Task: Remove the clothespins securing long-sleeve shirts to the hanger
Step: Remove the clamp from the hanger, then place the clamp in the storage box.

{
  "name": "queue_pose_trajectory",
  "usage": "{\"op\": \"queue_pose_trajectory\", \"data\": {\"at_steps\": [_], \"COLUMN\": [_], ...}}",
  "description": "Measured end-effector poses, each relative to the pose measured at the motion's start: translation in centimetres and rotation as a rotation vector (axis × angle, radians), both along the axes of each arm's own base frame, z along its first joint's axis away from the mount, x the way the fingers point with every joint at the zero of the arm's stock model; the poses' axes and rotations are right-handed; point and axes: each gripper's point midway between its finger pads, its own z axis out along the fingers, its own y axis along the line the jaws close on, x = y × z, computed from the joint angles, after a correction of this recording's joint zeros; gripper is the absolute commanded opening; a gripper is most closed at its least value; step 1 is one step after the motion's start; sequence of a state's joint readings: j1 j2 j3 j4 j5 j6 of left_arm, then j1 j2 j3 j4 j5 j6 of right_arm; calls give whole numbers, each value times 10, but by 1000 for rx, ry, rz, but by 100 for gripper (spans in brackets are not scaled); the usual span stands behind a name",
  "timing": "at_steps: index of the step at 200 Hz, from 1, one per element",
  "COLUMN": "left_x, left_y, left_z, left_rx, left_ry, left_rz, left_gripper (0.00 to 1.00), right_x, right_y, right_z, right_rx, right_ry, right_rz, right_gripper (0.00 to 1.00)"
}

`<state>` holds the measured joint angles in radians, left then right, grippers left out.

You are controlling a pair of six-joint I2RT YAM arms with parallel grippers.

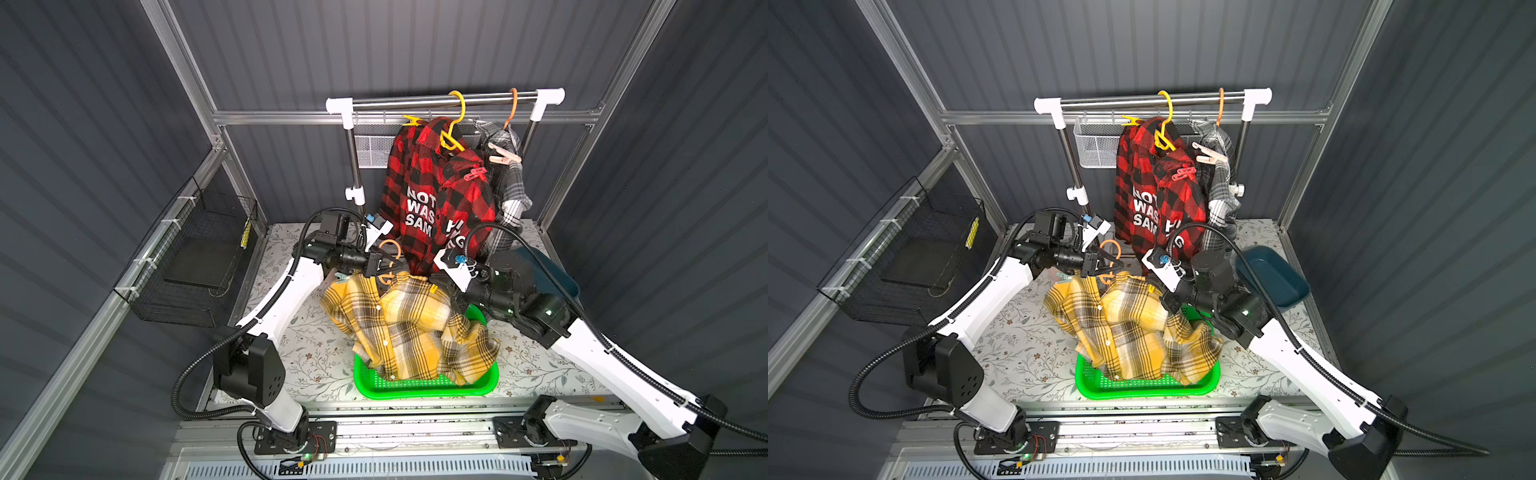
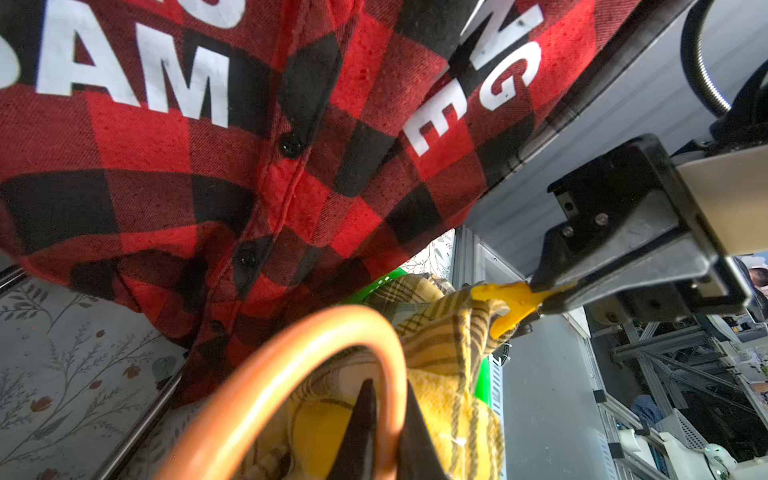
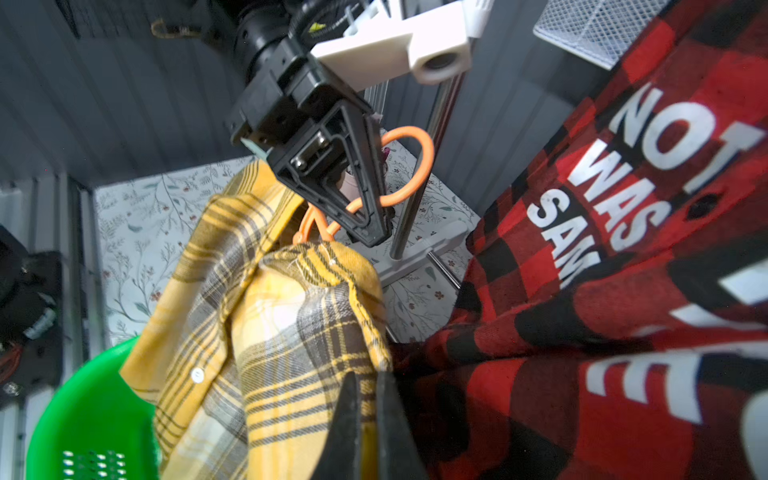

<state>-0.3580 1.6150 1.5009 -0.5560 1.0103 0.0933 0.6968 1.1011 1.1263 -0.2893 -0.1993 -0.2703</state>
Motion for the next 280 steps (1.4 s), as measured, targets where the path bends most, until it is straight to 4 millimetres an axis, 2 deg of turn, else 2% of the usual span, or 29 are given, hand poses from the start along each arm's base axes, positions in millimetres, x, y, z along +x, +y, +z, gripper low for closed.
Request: {"op": "queue_pose_trajectory", "data": {"at_steps": [52, 89, 103, 123, 138, 162, 195, 222, 243, 265, 280], "left_x": [3, 8, 10, 15, 17, 21, 26, 27, 27, 29, 29], "left_y": [1, 2, 3, 3, 4, 4, 2, 2, 2, 1, 1], "left_z": [-4, -14, -17, -19, -20, -21, -15, -18, -17, -15, -15], "left_rx": [16, 37, 41, 39, 40, 39, 14, 4, -1, -6, -8], "left_ry": [-5, -12, -12, -20, -23, -25, -42, -38, -39, -46, -50], "left_rz": [16, 41, 52, 67, 78, 93, 105, 114, 116, 118, 118], "left_gripper": [0, 0, 0, 0, 0, 0, 0, 0, 0, 0, 0], "right_x": [-8, -35, -47, -63, -67, -54, -27, -13, -3, 12, 28], "right_y": [-19, -55, -70, -97, -115, -154, -219, -265, -299, -326, -341], "right_z": [26, 39, 34, 10, -13, -48, -73, -84, -82, -81, -88], "right_rx": [55, 128, 162, 184, 182, 168, 220, 282, 354, 407, 421], "right_ry": [24, 87, 126, 213, 288, 415, 533, 581, 559, 514, 505], "right_rz": [-79, -173, -216, -313, -409, -647, -995, -1184, -1301, -1377, -1416], "right_gripper": [0, 0, 0, 0, 0, 0, 0, 0, 0, 0, 0]}}
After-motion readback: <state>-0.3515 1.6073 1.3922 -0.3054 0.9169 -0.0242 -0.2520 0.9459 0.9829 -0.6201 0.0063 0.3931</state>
